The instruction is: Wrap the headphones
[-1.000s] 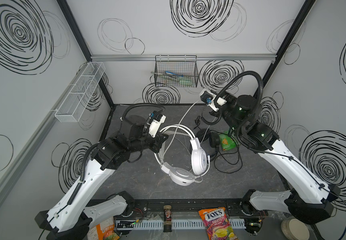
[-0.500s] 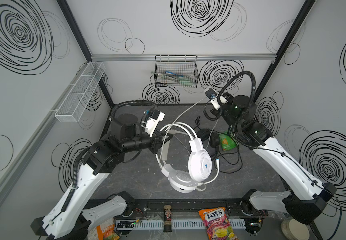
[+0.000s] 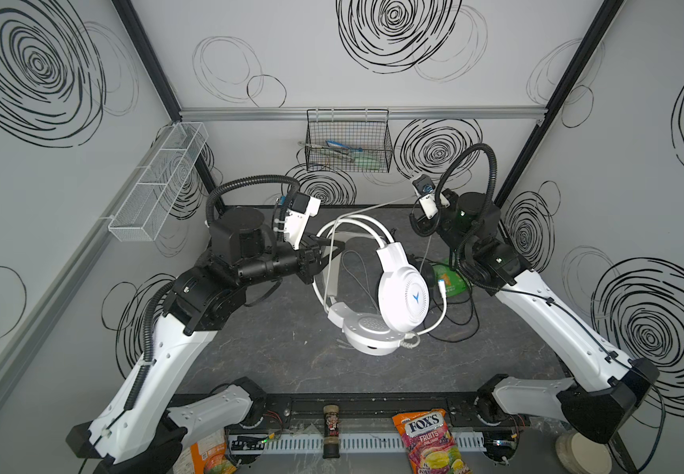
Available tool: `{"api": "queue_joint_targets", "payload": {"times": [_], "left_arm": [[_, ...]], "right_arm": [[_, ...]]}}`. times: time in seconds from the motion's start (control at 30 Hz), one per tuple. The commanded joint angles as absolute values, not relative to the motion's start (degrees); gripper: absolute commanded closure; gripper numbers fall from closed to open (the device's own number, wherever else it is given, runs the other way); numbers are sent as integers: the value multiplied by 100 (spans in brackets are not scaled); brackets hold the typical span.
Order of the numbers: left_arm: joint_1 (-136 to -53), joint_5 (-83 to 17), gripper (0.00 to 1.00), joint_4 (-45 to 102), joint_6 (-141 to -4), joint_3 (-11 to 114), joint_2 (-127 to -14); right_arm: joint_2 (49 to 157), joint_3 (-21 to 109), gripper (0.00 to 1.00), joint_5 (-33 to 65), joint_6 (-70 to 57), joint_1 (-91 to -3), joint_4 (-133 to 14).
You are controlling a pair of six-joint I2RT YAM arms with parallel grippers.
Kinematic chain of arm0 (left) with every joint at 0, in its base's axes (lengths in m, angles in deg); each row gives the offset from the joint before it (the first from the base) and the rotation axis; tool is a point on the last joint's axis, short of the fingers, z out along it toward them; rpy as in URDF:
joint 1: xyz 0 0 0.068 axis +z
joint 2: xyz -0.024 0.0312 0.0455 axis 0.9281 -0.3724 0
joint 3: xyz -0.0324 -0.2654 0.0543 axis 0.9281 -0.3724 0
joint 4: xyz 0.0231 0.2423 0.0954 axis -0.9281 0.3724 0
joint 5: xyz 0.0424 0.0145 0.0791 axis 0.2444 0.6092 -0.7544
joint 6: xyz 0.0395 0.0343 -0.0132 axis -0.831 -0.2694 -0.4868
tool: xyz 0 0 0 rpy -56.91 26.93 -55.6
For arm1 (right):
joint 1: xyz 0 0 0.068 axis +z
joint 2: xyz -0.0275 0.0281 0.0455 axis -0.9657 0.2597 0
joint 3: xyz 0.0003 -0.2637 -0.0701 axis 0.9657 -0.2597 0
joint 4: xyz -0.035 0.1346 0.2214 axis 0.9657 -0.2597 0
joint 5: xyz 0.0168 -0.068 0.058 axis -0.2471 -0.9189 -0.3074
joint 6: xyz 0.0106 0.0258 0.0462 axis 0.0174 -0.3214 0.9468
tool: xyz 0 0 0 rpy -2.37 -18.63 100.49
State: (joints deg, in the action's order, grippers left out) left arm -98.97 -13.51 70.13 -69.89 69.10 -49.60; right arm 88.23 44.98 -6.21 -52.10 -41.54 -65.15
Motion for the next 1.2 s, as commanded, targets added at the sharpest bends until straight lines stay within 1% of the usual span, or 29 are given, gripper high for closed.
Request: {"api": "queue_joint_targets", "payload": {"times": [0.0,0.07,0.13,0.33,0.57,0.77,0.93,1.03,1.1,1.17], "left_arm": [[-9846,-1164,100,6059,-6712,7372,-4881],[-9855,-1288,100,6076,-6723,7469,-4924],[-9847,-1429,100,6157,-6754,7623,-4978],[-9855,-1834,100,6917,-7172,8238,-5227],[-9856,-2130,100,7663,-7436,8331,-5350],[-9866,-2211,100,7608,-7361,8119,-5343],[-9873,-2270,100,7595,-7383,7759,-5276],[-9869,-2340,100,7656,-7386,7650,-5239],[-9864,-2374,100,7679,-7389,7580,-5230],[-9865,-2384,100,7655,-7383,7507,-5217]], "right_arm": [[8576,4186,100,-220,-4800,-4255,-6241],[8322,3809,100,194,-4750,-4249,-5825],[8171,3537,100,337,-4652,-4248,-5561],[8282,3558,100,-17,-4361,-4357,-5556],[8751,4487,100,-736,-3814,-5094,-5670],[8869,4920,100,-740,-3765,-5114,-5616],[8820,5007,100,-1059,-3929,-5081,-5479],[8744,5068,100,-1037,-4024,-5122,-5276],[8896,5415,100,-1098,-4137,-5097,-5403],[9083,5743,100,-1416,-4200,-5028,-5420]]}}
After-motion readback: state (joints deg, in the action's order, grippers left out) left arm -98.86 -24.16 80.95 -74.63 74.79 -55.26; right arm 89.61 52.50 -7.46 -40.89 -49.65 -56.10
